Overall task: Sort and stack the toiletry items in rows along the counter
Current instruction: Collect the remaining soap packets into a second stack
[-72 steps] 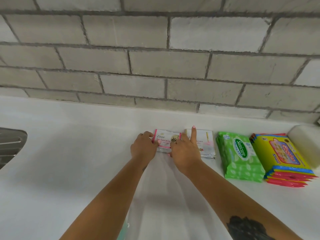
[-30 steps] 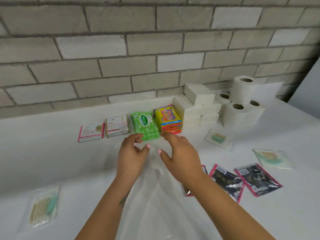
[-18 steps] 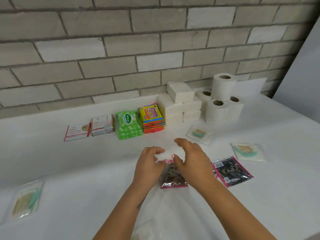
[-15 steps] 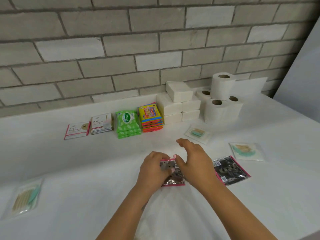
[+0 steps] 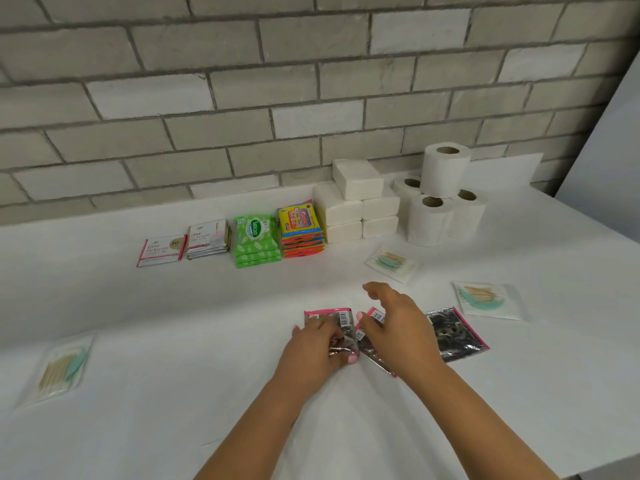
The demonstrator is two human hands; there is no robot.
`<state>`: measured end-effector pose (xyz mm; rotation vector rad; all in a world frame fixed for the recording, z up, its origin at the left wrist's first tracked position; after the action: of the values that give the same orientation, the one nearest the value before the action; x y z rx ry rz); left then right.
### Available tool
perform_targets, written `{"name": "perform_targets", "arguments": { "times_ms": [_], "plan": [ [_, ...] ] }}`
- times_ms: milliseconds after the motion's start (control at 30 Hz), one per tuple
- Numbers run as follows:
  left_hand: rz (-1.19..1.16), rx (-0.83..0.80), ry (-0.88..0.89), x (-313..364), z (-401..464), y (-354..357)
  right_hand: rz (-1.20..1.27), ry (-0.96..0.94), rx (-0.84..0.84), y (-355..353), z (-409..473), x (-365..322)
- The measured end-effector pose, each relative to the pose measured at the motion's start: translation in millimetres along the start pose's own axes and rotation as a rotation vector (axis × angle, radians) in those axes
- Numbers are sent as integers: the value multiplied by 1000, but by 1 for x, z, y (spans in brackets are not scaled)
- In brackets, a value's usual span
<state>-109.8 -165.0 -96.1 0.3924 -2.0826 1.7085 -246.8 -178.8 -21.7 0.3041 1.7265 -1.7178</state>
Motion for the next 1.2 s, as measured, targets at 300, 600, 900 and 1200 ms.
{"name": "perform_targets", "arguments": {
  "times_ms": [300, 600, 900, 1200],
  "plan": [
    [-101, 204, -2, 1, -8, -32, -5, -78, -232, 23, 1, -8],
    [-505, 583, -11, -6, -29, -91, 470, 62, -77, 14, 26, -13],
    [-1300, 178, -260, -52, -18, -41, 1052, 181, -110, 44, 44, -26],
    [-1261, 265, -231, -105, -23, -89, 635, -95, -144, 66, 66, -84]
  ]
}}
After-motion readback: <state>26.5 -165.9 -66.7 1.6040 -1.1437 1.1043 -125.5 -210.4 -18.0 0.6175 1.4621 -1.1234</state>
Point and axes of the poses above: each hand's wrist, its own z-axis towards the middle knuckle, its own y-axis out of the palm, x = y × z, the point moved 8 cm from there along z, towards the middle knuckle, and after that the axes turned 10 degrees about -x, right-handed, at the moved point
